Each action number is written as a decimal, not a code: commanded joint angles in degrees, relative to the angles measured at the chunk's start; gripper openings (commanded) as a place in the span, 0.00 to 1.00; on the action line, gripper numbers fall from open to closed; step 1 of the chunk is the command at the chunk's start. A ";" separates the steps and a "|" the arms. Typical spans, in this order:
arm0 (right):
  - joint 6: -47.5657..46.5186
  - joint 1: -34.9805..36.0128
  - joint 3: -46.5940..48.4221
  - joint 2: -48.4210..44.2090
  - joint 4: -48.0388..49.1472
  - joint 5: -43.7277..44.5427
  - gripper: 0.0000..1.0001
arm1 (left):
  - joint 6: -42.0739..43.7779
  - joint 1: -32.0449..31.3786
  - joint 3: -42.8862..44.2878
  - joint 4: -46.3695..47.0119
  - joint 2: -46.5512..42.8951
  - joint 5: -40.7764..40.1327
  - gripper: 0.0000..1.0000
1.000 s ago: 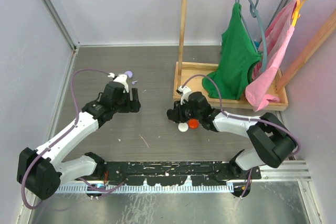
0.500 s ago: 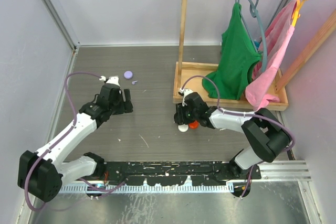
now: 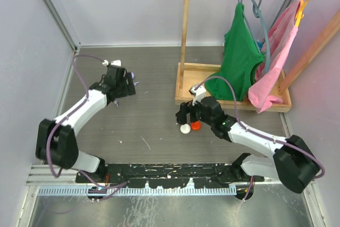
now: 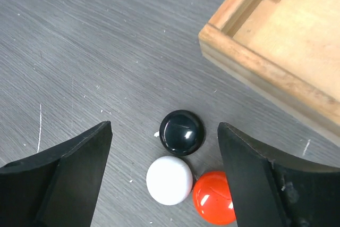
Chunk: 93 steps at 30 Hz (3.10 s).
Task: Insert the wireless bluetooth earbuds into the charging case
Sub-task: Pick up the charging case at the center of the board.
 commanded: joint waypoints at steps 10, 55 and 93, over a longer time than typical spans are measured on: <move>-3.47 -0.23 -19.39 -11.49 33.63 3.67 1.00 | 2.92 7.27 29.21 3.34 30.15 0.01 0.74; -2.04 -0.34 -19.37 -11.86 38.96 -2.43 1.00 | -7.90 1.97 13.70 12.01 15.79 9.49 0.36; 4.80 -0.18 -14.61 10.16 72.60 -8.16 0.68 | -21.17 -35.11 -6.41 34.40 -7.11 -10.19 0.40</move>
